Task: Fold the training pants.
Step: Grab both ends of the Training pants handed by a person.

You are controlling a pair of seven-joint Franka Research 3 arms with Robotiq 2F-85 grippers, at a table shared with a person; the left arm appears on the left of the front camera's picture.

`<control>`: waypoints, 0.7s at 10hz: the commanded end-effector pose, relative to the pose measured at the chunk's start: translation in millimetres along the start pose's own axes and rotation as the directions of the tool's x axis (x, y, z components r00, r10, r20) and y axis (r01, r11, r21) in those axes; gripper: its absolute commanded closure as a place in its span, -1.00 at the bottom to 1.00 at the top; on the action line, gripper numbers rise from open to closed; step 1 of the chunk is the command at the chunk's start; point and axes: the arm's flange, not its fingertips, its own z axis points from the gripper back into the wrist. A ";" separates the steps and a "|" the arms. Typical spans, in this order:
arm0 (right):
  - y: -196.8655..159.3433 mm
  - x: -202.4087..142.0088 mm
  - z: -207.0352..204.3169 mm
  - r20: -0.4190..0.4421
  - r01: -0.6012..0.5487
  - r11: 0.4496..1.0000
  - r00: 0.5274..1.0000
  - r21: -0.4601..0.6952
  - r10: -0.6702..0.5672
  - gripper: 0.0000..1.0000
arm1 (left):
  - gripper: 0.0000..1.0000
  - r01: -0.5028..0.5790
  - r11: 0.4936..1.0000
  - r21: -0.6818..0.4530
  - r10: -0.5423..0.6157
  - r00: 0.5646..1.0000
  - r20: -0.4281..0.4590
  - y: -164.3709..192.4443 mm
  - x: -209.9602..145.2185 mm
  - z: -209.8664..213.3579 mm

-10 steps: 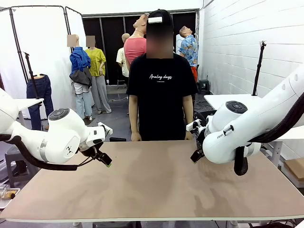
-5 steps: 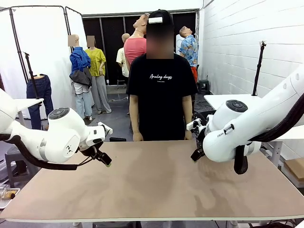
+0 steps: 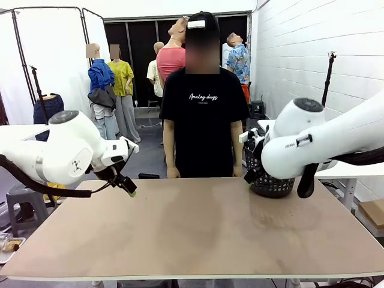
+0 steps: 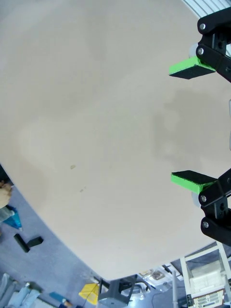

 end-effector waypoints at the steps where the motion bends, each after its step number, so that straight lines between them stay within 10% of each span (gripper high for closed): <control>1: -1.1 8.2 34.3 0.016 -0.035 0.999 0.999 0.022 0.035 -1.00 | -1.00 0.017 1.000 0.019 -0.017 1.000 0.008 0.4 7.7 38.5; 7: 8.1 7.2 83.4 0.083 -0.088 0.996 0.993 0.007 0.087 -1.00 | -1.00 0.006 0.992 0.127 -0.021 0.993 0.117 -12.2 0.9 99.7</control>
